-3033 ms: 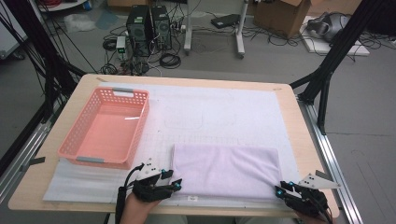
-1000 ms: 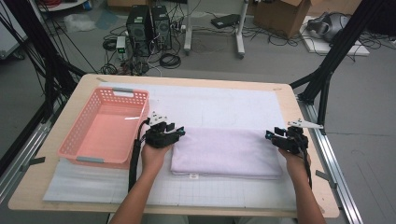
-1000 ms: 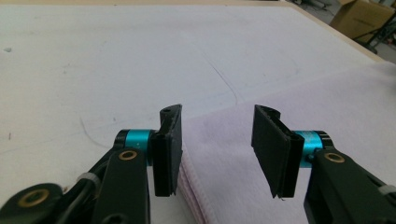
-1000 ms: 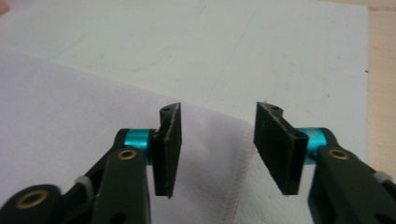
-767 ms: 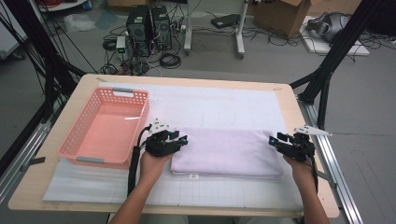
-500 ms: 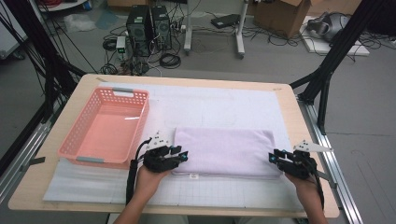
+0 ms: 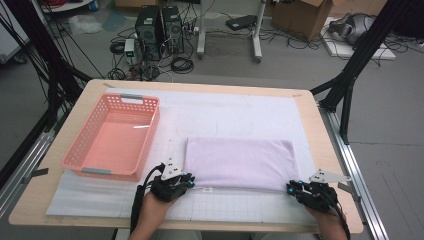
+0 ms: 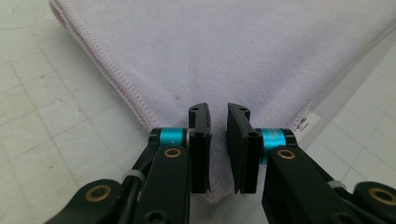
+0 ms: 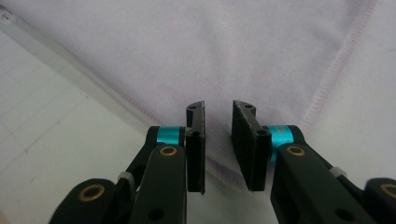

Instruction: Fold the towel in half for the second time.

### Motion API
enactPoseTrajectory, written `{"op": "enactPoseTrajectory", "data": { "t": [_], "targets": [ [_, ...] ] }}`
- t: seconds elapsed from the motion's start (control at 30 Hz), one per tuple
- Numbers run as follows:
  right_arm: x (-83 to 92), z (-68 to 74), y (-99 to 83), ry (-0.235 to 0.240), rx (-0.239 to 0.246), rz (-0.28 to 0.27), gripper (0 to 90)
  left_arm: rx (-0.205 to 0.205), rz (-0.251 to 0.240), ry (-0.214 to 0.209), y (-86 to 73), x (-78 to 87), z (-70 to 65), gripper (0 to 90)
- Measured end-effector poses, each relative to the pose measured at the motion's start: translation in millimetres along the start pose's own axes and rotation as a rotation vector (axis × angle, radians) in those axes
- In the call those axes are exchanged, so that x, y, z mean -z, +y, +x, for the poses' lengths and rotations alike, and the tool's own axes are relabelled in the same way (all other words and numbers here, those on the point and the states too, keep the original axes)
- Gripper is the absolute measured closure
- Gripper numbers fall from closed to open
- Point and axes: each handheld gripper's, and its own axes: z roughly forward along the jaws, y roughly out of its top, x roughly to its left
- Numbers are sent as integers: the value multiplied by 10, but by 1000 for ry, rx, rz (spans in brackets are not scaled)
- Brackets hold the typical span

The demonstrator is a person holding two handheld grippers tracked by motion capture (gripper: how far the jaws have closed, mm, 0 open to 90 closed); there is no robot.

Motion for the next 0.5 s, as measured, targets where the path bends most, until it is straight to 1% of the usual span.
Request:
{"op": "enactPoseTrajectory", "data": {
  "t": [0.07, 0.1, 0.17, 0.2, 0.23, 0.27, 0.37, 0.4, 0.43, 0.47, 0.5],
  "targets": [
    [43, 7, -34, -9, -2, 3, 761, 0, -2, 7, -14, 19, -2, 809],
    [59, 15, -52, -15, 0, 12, 764, -2, -5, 10, -21, 28, -4, 811],
    [97, 33, -84, -24, 2, 6, 757, 1, -9, 11, -32, 48, -5, 810],
    [112, 39, -92, -27, 10, -2, 732, 11, -17, 10, -42, 67, -1, 803],
    [145, 44, -97, -21, 14, -24, 721, 18, -25, 6, -52, 84, 5, 782],
    [178, 41, -103, -18, 10, -48, 718, 27, -33, 1, -60, 101, 9, 751],
    [276, 9, -116, -20, -10, -113, 678, 56, -80, 3, -76, 173, 39, 604],
    [307, -2, -120, -25, -14, -134, 659, 72, -114, -1, -75, 204, 55, 559],
    [341, -10, -124, -25, -21, -159, 638, 75, -137, -1, -75, 221, 61, 518],
    [360, -11, -123, -29, -22, -169, 611, 78, -171, 0, -72, 248, 67, 474],
    [382, -9, -120, -37, -22, -189, 590, 79, -195, -7, -70, 265, 70, 439]
  ]
}}
